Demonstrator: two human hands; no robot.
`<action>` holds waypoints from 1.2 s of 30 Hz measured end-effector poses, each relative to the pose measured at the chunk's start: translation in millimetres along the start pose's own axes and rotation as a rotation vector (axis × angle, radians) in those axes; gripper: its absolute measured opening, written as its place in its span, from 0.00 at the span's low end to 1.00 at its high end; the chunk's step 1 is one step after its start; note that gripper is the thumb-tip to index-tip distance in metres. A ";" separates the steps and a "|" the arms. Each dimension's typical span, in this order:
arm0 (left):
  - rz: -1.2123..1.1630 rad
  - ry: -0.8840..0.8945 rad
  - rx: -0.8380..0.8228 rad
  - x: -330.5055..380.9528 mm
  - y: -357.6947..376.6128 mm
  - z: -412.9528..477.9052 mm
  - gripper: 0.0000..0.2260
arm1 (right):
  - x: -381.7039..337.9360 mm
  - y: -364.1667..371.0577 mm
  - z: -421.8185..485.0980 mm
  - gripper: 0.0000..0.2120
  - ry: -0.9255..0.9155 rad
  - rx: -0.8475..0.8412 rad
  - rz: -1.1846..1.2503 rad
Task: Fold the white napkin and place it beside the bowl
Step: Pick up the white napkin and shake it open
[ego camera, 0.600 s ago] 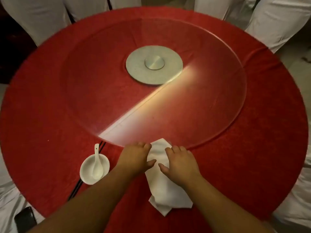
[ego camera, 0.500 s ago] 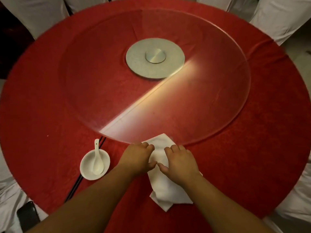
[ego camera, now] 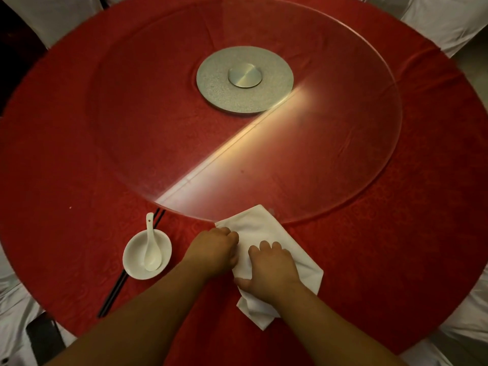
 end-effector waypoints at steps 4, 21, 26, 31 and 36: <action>-0.008 0.009 -0.003 0.1 1.8 0.6 0.14 | -3.0 2.4 1.6 0.18 -0.003 0.006 -0.033; 0.090 0.151 -0.141 -2.0 -7.8 6.2 0.25 | 25.6 -4.5 8.8 0.07 -0.100 0.084 0.111; 0.148 0.152 -0.228 0.4 8.2 3.4 0.34 | 29.0 1.8 6.2 0.10 -0.134 0.106 0.128; 0.164 0.155 -0.186 5.3 15.4 1.4 0.27 | 27.2 7.6 3.7 0.11 -0.121 0.140 0.129; 0.175 0.214 -0.181 13.2 8.9 1.9 0.16 | 26.5 8.8 4.2 0.11 -0.100 0.138 0.129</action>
Point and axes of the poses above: each hand's wrist, its own z-axis towards the middle knuckle, its own y-axis out of the palm, x = y × z, the point moved 2 cm from there along z, towards the middle knuckle, and after that the axes turned 11 degrees about y, right-handed, at the moved point
